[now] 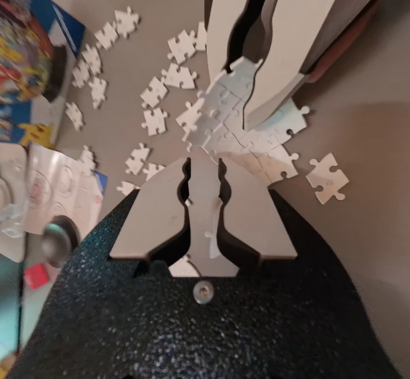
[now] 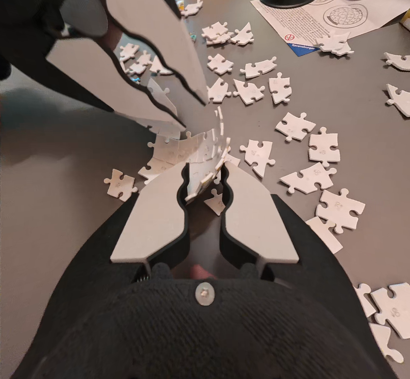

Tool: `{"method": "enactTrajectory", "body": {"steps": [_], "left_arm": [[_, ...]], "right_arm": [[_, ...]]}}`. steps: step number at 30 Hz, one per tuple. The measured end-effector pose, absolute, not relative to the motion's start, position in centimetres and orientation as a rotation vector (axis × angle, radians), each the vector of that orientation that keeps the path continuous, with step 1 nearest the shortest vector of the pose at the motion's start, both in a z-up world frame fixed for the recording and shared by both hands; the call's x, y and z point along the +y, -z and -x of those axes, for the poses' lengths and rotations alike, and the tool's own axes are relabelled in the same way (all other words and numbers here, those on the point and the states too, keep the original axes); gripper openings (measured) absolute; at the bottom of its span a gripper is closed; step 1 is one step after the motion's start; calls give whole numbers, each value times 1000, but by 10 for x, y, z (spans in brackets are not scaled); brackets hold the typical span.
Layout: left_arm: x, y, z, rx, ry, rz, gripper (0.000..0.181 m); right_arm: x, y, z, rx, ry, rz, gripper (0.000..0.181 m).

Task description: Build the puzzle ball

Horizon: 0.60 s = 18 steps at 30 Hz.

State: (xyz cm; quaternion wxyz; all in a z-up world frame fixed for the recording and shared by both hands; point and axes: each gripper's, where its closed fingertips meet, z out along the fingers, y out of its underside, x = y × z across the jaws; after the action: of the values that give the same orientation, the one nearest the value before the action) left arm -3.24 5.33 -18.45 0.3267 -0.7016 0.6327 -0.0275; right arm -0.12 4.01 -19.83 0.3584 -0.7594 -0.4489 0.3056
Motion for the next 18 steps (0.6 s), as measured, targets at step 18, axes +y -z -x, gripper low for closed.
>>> {"method": "enactTrajectory", "body": {"steps": [18], "left_arm": [[48, 189, -6, 2259, 603, 1772, 10]], "right_arm": [[35, 197, 1, -1198, -808, 1926, 26]]}}
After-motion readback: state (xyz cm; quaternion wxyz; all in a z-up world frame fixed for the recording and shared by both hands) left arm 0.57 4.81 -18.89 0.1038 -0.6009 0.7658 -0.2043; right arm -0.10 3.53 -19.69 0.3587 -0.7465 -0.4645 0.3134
